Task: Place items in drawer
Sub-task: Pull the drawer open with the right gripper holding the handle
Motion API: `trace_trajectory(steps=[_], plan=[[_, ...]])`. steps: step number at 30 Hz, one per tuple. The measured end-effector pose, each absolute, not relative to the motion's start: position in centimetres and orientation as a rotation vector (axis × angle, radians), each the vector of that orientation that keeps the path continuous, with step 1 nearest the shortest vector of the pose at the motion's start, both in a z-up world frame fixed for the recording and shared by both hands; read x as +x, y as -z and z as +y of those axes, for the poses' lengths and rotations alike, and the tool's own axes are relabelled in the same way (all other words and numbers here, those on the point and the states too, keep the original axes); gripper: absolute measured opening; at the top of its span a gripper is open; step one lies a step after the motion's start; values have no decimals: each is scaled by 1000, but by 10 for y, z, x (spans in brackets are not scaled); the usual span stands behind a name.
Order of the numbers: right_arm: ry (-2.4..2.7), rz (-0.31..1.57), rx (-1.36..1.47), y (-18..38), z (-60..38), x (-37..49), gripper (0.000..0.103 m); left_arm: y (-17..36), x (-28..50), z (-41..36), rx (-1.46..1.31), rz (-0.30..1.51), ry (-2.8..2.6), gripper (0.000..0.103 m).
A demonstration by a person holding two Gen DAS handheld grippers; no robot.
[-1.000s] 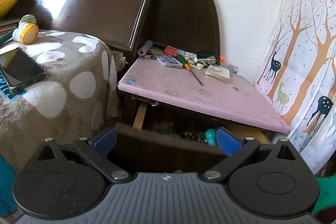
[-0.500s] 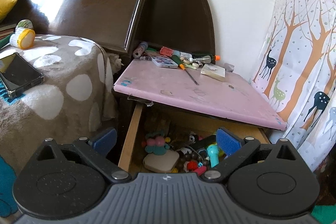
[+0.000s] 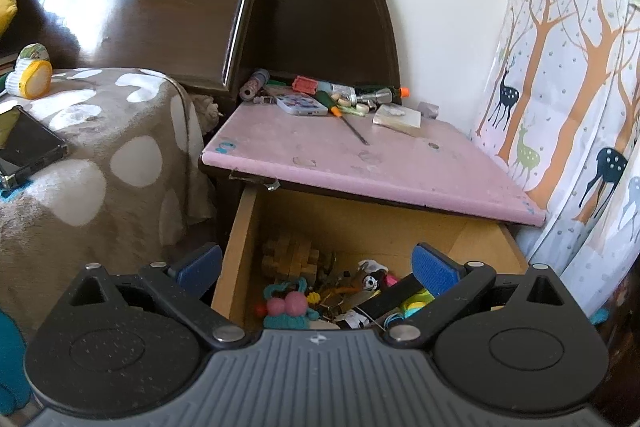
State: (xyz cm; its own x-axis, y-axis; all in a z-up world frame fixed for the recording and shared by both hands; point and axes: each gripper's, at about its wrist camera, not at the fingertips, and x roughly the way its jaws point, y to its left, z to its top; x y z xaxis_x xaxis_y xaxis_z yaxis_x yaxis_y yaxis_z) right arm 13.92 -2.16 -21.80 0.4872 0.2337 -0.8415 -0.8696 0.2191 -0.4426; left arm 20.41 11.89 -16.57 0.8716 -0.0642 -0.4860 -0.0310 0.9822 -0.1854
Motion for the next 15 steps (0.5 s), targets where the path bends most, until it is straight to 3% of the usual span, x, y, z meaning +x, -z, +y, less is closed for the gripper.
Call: trace_trajectory(steps=[6, 11, 15], plan=[[-827, 662, -1107, 225, -22, 125, 27, 168, 210, 112, -172, 535, 29, 102], [-862, 676, -1091, 232, -20, 125, 45, 168, 215, 105, -164, 553, 45, 102], [-916, 688, -1085, 241, -16, 126, 52, 161, 230, 94, -140, 569, 54, 102]])
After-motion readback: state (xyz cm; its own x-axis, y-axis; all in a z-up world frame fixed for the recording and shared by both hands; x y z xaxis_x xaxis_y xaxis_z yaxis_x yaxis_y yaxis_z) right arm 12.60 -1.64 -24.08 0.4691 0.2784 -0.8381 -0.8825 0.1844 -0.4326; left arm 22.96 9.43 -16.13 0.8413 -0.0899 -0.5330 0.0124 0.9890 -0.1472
